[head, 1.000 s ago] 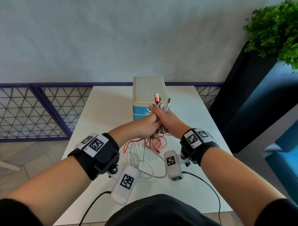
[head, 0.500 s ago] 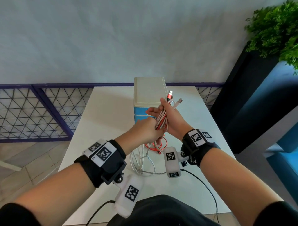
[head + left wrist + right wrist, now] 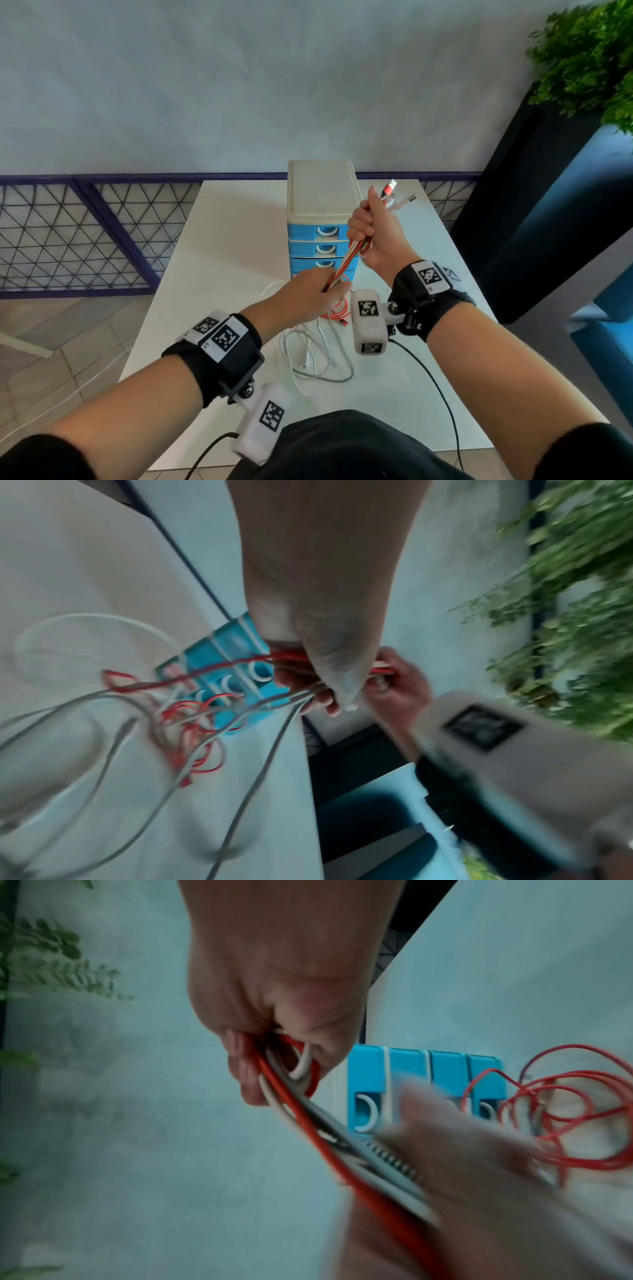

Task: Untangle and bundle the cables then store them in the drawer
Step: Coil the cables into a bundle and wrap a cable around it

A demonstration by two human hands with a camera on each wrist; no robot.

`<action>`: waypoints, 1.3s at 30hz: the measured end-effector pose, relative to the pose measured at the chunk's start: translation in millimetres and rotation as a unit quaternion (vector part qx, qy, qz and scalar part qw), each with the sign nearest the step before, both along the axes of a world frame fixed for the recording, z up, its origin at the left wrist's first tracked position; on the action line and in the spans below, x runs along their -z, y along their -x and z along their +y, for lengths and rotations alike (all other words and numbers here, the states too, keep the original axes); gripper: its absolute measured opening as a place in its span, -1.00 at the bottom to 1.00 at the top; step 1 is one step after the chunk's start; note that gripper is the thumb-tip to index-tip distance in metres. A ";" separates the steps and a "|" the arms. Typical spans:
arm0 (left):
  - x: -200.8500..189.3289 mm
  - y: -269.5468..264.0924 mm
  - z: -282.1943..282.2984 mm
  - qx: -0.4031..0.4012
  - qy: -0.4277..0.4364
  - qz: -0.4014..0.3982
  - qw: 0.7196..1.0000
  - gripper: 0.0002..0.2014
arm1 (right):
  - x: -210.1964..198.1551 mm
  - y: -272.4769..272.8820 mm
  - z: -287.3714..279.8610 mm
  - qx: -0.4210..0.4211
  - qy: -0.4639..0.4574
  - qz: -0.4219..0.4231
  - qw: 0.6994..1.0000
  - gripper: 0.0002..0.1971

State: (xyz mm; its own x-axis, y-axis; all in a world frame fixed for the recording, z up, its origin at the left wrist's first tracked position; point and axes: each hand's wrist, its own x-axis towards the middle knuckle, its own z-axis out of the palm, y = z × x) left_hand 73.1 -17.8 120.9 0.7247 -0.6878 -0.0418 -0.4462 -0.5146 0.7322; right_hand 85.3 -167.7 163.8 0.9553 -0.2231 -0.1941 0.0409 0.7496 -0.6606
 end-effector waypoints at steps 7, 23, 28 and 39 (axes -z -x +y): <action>31.2 -18.3 28.1 0.031 -0.094 -0.015 0.995 -0.71 | -21.8 -3.8 -13.0 -0.024 0.048 -0.012 0.998 -0.61; 19.1 -49.2 66.6 0.033 -0.036 0.141 0.989 0.03 | -23.2 3.3 -4.9 -0.055 0.117 0.012 0.991 -0.57; -21.2 -22.7 23.8 0.086 0.070 0.168 0.979 -0.39 | -21.0 1.7 16.9 -0.088 0.118 0.019 0.989 -0.56; -9.5 -20.8 37.2 0.090 0.056 0.317 0.943 -0.34 | -27.6 9.5 -29.3 -0.058 0.084 0.013 0.995 -0.57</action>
